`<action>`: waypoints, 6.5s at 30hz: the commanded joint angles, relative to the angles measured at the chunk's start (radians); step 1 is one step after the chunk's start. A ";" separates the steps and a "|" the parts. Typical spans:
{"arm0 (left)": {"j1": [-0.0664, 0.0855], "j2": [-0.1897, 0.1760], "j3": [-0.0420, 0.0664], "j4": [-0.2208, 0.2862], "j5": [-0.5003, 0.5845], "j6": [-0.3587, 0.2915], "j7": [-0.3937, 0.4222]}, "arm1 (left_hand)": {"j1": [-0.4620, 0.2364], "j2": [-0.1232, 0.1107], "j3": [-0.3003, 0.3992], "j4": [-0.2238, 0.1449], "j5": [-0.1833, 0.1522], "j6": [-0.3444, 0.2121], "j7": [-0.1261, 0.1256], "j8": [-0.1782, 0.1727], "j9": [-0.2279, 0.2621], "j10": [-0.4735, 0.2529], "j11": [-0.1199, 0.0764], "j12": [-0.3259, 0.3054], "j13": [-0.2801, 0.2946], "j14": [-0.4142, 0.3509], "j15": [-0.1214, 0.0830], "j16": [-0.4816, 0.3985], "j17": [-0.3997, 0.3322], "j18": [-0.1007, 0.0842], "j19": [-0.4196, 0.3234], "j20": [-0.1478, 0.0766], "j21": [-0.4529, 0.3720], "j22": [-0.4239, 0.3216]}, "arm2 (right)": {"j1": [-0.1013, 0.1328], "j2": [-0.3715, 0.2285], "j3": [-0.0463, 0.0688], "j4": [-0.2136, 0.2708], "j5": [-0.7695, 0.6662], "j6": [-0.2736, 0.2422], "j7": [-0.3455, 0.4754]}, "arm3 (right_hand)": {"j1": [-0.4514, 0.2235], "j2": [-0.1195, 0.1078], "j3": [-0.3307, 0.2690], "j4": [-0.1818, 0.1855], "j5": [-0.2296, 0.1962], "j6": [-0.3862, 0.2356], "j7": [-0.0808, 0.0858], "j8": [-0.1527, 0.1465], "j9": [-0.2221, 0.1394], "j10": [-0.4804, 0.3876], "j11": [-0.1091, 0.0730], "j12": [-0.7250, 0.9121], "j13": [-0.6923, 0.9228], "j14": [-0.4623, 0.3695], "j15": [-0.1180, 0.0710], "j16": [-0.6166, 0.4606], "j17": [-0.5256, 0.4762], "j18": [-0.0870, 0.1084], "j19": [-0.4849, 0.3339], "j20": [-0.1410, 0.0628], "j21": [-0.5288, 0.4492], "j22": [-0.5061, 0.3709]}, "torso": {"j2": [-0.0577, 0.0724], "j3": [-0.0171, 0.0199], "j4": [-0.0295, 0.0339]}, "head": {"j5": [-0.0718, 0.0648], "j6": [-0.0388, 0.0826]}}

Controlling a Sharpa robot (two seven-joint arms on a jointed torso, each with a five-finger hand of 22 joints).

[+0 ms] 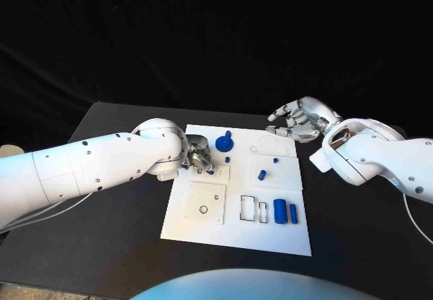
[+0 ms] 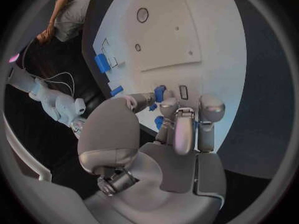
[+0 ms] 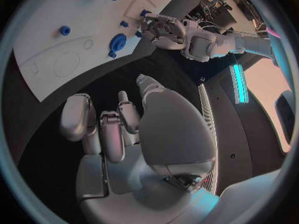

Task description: Assemble the parts on the task board

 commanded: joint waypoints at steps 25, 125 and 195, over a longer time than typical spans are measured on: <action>-0.002 0.009 -0.001 -0.008 0.019 0.028 0.007 | -0.078 -0.008 -0.088 0.063 0.004 0.033 -0.007 -0.016 -0.009 0.010 0.002 0.011 0.008 0.063 -0.007 0.005 0.117 -0.015 0.012 -0.001 0.006 0.008 | -0.002 -0.001 0.000 0.000 0.003 0.003 0.006 | -0.106 0.019 -0.016 0.006 -0.040 0.002 -0.003 0.013 0.003 -0.004 -0.001 -0.001 -0.002 0.077 -0.002 -0.005 0.144 0.010 0.002 -0.004 -0.011 0.000 | 0.001 0.0009 -0.0005 | 0.000 -0.002; 0.051 0.100 0.050 -0.328 0.073 0.129 0.028 | -0.052 -0.019 -0.263 0.099 0.014 -0.022 0.033 -0.115 -0.060 -0.046 0.038 -0.012 -0.036 0.046 0.023 -0.012 0.079 -0.010 -0.008 0.018 -0.008 -0.018 | -0.018 0.019 0.000 -0.036 0.010 0.007 0.010 | -0.199 0.045 -0.090 0.006 -0.043 -0.006 -0.003 0.022 0.005 -0.006 -0.001 0.002 -0.006 0.077 -0.002 -0.007 0.143 0.011 0.002 -0.004 -0.022 -0.001 | 0.001 0.0003 0.0001 | 0.000 0.021; 0.037 -0.117 0.042 -0.016 0.180 -0.015 0.146 | 0.125 0.032 0.087 -0.097 0.014 -0.027 0.015 -0.019 0.027 -0.025 0.018 0.004 -0.020 0.057 0.007 0.001 0.107 -0.014 0.005 0.010 0.020 0.022 | -0.018 0.005 0.000 -0.026 0.010 0.015 0.008 | -0.198 0.054 -0.095 0.005 -0.043 -0.006 -0.003 0.024 0.006 -0.005 -0.001 0.004 -0.005 0.077 -0.002 -0.007 0.143 0.011 0.003 -0.004 -0.023 0.000 | -0.007 0.0017 0.0067 | 0.012 0.010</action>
